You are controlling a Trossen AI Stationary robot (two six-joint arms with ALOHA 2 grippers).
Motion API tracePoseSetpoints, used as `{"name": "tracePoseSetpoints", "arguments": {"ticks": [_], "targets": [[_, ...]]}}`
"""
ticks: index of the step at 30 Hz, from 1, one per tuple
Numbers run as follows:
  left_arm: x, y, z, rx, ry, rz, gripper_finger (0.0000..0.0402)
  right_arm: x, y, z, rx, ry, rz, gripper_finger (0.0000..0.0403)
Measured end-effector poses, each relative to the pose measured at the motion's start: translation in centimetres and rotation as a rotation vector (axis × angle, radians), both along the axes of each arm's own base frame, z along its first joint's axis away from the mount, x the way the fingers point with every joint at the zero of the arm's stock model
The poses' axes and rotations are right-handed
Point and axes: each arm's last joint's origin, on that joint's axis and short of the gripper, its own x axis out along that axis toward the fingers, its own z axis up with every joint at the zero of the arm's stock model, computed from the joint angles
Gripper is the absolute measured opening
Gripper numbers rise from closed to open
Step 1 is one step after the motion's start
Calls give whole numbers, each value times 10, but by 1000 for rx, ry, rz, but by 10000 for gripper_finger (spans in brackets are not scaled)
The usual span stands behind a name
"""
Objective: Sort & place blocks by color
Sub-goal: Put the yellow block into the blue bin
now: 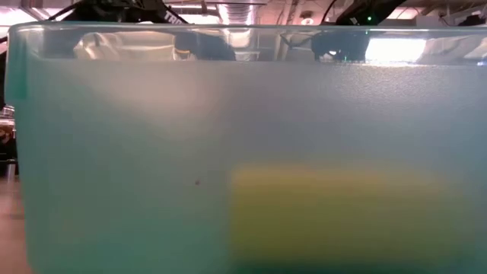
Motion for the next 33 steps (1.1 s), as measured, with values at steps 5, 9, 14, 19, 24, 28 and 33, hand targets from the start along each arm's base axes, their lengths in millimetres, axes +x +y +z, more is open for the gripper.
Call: {"name": "tracePoseSetpoints", "arguments": {"ticks": [5,9,14,19,24,28,33], "targets": [[-2,12,-17,-55,-11,36,228,1,-1,0,-10,-10,1,315],[1,19,-27,-76,-47,45,228,2,0,1,-11,-13,5,315],[4,22,-26,-62,-52,49,226,3,1,0,-10,-13,7,315],[4,22,-26,-55,-49,50,193,4,2,0,-10,-13,13,315],[3,22,-25,-57,-44,28,130,4,2,0,-8,-14,10,315],[-4,16,-23,-100,25,-50,102,5,4,0,-1,-12,4,315],[-24,1,-6,-225,151,-219,102,7,7,0,-2,-15,17,315]]}}
